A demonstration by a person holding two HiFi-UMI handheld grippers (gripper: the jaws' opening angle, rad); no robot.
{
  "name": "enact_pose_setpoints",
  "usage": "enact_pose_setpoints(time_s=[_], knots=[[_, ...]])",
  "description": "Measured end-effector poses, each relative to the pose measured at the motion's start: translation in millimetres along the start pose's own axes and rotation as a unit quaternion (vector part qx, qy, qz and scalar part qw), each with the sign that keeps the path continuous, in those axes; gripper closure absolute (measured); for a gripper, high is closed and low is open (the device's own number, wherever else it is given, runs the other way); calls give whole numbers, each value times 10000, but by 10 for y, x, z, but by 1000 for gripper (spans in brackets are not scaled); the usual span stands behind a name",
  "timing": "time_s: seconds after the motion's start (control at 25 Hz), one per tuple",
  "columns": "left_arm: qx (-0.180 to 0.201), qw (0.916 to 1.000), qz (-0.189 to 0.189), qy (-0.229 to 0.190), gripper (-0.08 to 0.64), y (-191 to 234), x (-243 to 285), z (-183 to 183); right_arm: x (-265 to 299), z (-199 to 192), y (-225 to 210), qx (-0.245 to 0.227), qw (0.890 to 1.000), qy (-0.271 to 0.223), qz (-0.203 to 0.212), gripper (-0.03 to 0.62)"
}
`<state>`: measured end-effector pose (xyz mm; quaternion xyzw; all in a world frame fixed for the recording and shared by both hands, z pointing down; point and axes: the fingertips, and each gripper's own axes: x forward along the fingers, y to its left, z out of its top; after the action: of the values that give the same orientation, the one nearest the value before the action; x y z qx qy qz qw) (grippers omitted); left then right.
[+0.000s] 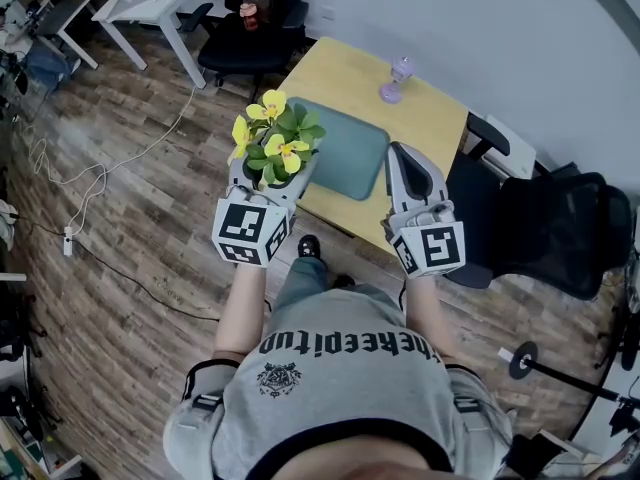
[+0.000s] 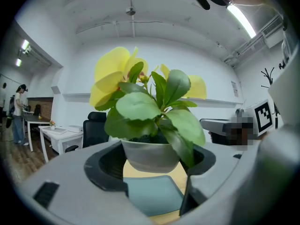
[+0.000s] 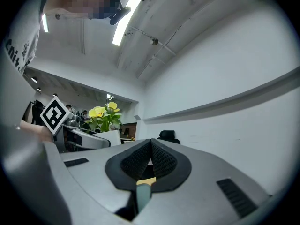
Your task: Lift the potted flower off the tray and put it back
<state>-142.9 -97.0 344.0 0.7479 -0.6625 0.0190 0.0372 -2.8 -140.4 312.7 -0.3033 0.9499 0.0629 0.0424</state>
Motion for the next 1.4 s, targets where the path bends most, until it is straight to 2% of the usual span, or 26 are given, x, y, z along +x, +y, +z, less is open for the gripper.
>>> enact_pose_setpoints(time_s=[0.52,0.8,1.4], knots=[[23,9999,47,-125,216,-74,-78,113,-78,66,30,-25,10000,-37,72,592],[29,9999,-31,-92,216,-37,-38,35,-84,42,90,-67,10000,-28,21,591],[40,9988,-306,368,216,89,626,-270,199,-161,-265,-33,9995,230,-228,592]])
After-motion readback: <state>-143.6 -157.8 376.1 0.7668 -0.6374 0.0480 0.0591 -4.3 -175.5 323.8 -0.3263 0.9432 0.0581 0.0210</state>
